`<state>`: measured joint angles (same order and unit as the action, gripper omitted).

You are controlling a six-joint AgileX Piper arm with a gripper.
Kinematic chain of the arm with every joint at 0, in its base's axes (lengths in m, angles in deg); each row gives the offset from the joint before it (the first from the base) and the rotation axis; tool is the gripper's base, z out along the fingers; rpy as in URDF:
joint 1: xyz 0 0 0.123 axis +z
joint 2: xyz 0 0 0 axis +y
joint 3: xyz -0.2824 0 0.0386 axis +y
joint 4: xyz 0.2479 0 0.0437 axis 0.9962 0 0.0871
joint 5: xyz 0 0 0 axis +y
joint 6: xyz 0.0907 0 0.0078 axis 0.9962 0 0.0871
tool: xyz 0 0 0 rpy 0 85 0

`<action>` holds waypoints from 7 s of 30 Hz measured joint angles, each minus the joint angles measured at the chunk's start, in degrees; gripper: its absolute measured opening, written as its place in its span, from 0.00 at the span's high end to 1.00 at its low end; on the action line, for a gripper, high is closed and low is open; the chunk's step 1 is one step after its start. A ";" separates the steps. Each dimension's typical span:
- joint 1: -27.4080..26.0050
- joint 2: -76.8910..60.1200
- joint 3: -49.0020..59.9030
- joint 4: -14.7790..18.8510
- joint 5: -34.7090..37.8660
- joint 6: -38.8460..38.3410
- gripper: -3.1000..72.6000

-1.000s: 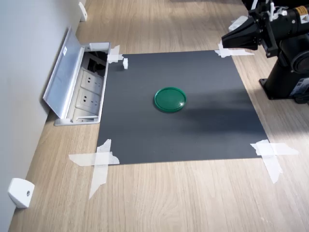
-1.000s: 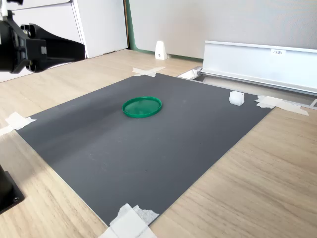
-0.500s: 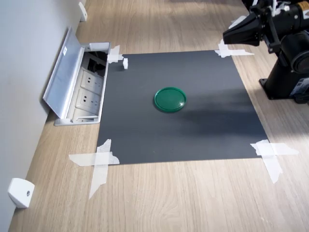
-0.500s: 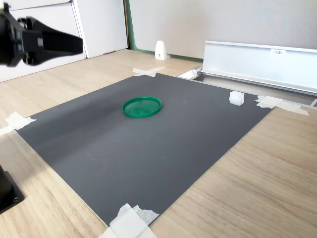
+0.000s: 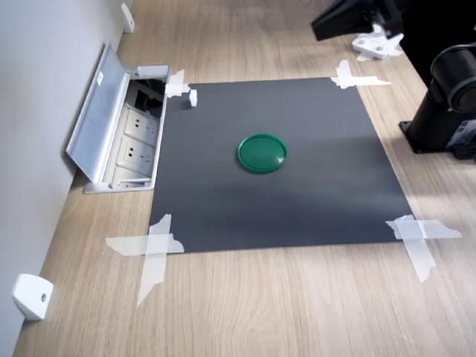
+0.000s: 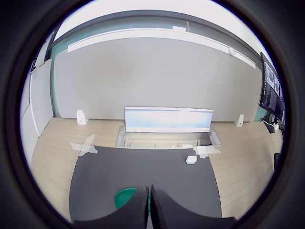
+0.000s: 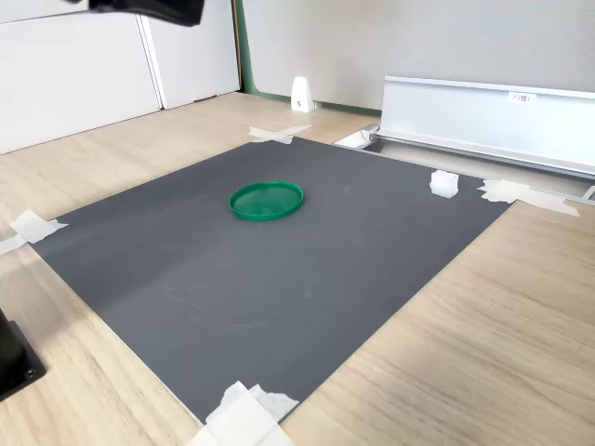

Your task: Grasp a white terminal and put it on the green lid.

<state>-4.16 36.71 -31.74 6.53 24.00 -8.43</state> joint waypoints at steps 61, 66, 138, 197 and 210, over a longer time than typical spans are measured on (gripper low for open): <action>-12.65 73.26 -68.71 -4.25 42.51 -15.16 0.19; -12.65 76.05 -68.76 -4.11 40.02 -15.11 0.19; 2.81 65.89 -62.87 -4.27 45.65 -22.54 0.55; 5.81 43.44 -23.54 -3.47 17.37 -28.77 0.18; 5.81 15.66 -24.18 -5.28 16.84 -11.62 0.86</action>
<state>1.65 52.37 -55.93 1.25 40.84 -20.05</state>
